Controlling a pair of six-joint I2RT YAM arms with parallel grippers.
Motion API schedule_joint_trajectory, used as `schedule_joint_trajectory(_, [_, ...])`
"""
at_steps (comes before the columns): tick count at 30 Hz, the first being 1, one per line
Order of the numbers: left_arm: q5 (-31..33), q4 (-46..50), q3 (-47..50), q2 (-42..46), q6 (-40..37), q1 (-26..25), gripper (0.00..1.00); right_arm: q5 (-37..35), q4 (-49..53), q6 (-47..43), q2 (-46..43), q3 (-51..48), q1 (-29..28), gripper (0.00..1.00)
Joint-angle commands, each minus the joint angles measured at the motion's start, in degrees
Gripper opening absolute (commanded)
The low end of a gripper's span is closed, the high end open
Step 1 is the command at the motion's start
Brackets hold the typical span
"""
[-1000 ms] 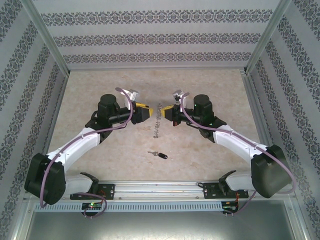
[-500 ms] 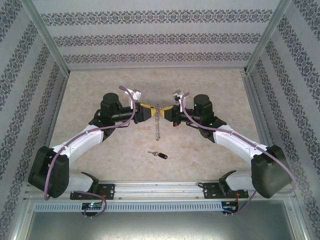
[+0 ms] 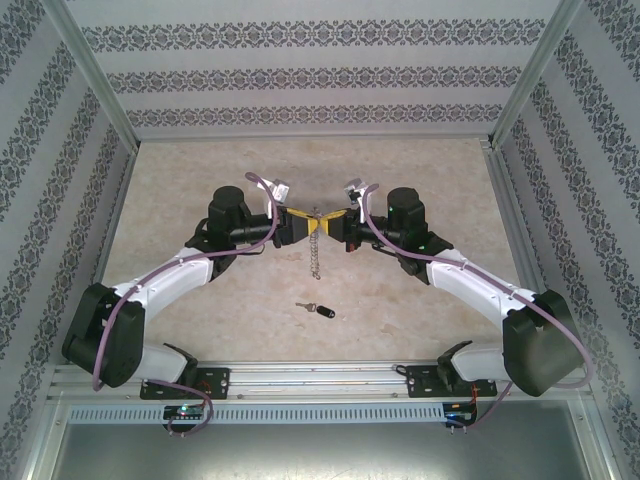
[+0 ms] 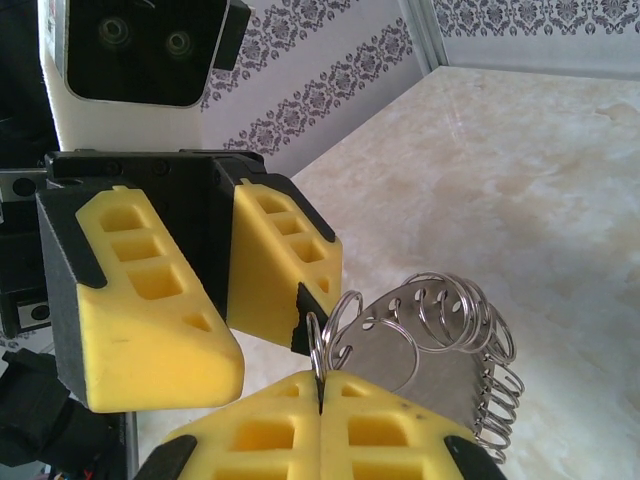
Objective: Put the keys on the keyring
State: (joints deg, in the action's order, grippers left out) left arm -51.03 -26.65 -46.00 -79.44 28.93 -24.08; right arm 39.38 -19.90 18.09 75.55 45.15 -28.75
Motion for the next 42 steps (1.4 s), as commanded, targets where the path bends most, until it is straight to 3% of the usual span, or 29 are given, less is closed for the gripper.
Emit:
schedule_joint_trajectory(1, [-1.37,-4.24,-1.99,-0.53,0.66,-0.79,0.36,1.49,-2.45,0.61,-0.67,1.71,-0.6,0.0])
schedule_joint_trajectory(8, [-1.68,-5.08,-2.34,-0.91,0.86,-1.33,0.33,1.31,-2.6,0.57,-0.05,1.66,-0.6,0.0])
schedule_joint_trajectory(25, [-1.0,-6.21,-2.42,-1.98,0.78,-2.2,0.02,0.69,-3.06,1.95,1.11,2.66,-0.56,0.0])
schedule_joint_trajectory(27, [-0.56,-6.09,-2.37,-1.86,0.37,-2.2,0.0,-0.67,-3.15,3.04,0.06,2.2,0.4,0.31])
schedule_joint_trajectory(30, [-0.04,-5.24,-2.34,-1.42,-0.77,-2.14,0.0,-4.08,-3.46,5.41,-3.59,-0.17,3.89,0.52])
schedule_joint_trajectory(35, [0.1,-3.15,-3.04,-0.85,-3.78,-2.25,0.0,-5.47,-4.57,9.57,-9.01,-4.15,9.07,0.59])
schedule_joint_trajectory(42, [0.42,-4.81,-2.66,-0.85,-7.92,-2.29,0.0,-5.32,-5.3,11.94,-11.99,-7.53,9.46,0.59])
